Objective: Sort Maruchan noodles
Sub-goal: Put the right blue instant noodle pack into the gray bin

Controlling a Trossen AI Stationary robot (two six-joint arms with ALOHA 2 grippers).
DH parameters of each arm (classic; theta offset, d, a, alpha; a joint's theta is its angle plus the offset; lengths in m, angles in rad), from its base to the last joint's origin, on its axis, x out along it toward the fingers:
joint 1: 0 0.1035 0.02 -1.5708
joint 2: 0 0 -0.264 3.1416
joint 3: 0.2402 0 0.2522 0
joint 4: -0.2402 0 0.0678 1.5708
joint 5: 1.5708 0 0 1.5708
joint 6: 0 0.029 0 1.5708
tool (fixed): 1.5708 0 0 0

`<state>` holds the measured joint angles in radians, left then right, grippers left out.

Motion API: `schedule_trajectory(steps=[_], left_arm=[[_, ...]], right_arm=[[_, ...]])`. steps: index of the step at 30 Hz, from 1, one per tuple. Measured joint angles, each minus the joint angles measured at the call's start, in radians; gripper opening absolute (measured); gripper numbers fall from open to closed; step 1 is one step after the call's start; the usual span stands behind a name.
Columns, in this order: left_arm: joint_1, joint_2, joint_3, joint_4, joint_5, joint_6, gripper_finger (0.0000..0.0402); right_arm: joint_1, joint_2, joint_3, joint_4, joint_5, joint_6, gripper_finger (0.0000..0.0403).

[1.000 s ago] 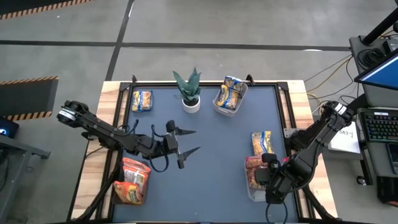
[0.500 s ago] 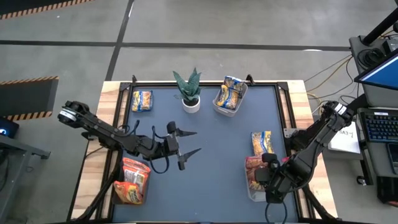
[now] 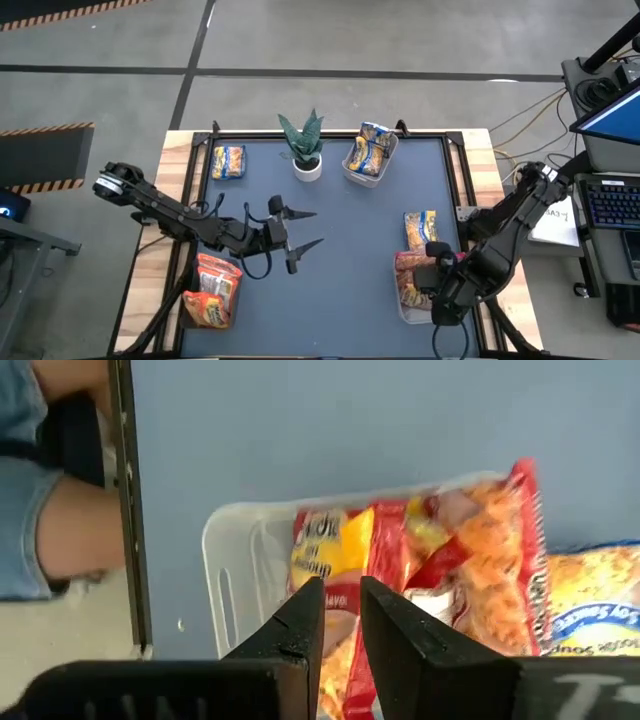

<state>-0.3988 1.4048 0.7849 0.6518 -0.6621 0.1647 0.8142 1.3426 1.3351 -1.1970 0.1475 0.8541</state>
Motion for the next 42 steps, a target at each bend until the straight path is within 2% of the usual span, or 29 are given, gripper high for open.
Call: schedule_trajectory(steps=[5, 12, 16, 24, 28, 31, 36, 42], left_arm=[[0.0, 0.0, 0.0, -0.002, -0.001, 0.003, 0.0284], [0.0, -0.005, 0.002, -0.035, -0.009, 0.05, 0.0284], [0.006, -0.033, 0.005, -0.1, -0.01, 0.078, 0.0284], [0.038, -0.093, 0.005, -0.28, -0.015, 0.106, 0.0284], [0.046, -0.115, 0.0, -0.391, -0.078, 0.06, 0.0284], [0.046, -0.123, -0.025, -0.41, -0.096, 0.054, 0.0284], [0.062, -0.153, -0.077, -0.409, -0.097, 0.062, 0.0284], [0.096, -0.211, -0.123, -0.407, -0.1, 0.034, 0.0284]], right_arm=[[-0.036, -0.004, 0.041, -0.001, 0.12, 0.021, 0.0047], [-0.179, -0.002, 0.045, -0.003, 0.129, 0.065, 0.0028], [-0.279, 0.0, 0.044, -0.02, 0.095, 0.05, 0.0017], [-0.508, -0.006, 0.025, -0.164, 0.014, -0.043, 0.0009], [-0.62, -0.006, -0.024, -0.154, -0.016, -0.115, 0.0008], [-0.698, -0.006, -0.061, -0.151, -0.021, -0.166, 0.0008], [-0.815, -0.03, -0.16, -0.142, -0.118, -0.197, 0.0008], [-0.893, -0.095, -0.379, 0.011, -0.228, -0.194, 0.0008]])
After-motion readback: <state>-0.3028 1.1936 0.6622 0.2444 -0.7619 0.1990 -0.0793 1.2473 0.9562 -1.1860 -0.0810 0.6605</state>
